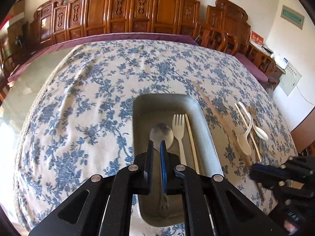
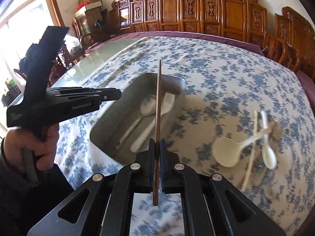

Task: Organize utensils
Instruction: 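Lower the held chopstick into the tray and open the right tool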

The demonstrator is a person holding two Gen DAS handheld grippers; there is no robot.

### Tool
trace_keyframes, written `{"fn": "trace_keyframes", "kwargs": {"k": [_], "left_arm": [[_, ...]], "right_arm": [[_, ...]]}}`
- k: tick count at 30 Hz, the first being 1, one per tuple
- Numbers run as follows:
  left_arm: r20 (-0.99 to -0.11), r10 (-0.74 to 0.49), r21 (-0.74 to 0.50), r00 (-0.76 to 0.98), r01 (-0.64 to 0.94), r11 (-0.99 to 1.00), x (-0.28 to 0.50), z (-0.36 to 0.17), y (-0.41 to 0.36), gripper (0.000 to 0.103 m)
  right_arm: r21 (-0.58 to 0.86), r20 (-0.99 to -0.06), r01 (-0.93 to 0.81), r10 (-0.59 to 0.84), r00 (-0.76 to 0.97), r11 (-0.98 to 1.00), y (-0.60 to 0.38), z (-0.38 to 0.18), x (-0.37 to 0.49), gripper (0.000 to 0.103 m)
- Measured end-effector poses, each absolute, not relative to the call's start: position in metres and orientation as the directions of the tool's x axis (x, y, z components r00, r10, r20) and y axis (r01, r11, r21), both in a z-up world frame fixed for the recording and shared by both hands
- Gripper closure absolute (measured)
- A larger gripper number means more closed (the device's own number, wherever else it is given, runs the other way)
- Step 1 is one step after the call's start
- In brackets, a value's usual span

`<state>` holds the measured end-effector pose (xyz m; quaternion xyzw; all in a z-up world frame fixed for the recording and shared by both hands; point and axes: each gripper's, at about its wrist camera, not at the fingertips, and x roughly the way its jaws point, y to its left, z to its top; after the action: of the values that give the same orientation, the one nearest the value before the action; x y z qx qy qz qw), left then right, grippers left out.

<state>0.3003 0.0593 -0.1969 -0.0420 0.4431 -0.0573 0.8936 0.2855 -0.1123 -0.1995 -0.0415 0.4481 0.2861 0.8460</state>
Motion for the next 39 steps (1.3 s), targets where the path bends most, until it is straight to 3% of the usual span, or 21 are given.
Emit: {"fn": "trace_keyframes", "kwargs": {"k": [23, 39], "left_arm": [[-0.75, -0.129, -0.157, 0.649, 0.014, 0.988, 0.297, -0.177, 0.094, 0.098], [-0.746, -0.146, -0.151, 0.65, 0.048, 0.987, 0.297, -0.176, 0.076, 0.098]], "right_arm": [[0.262, -0.816, -0.457, 0.448, 0.366, 0.85, -0.056, -0.241, 0.314, 0.097], [0.208, -0.771, -0.468, 0.438, 0.463, 0.859, -0.102, -0.212, 0.306, 0.095]]}}
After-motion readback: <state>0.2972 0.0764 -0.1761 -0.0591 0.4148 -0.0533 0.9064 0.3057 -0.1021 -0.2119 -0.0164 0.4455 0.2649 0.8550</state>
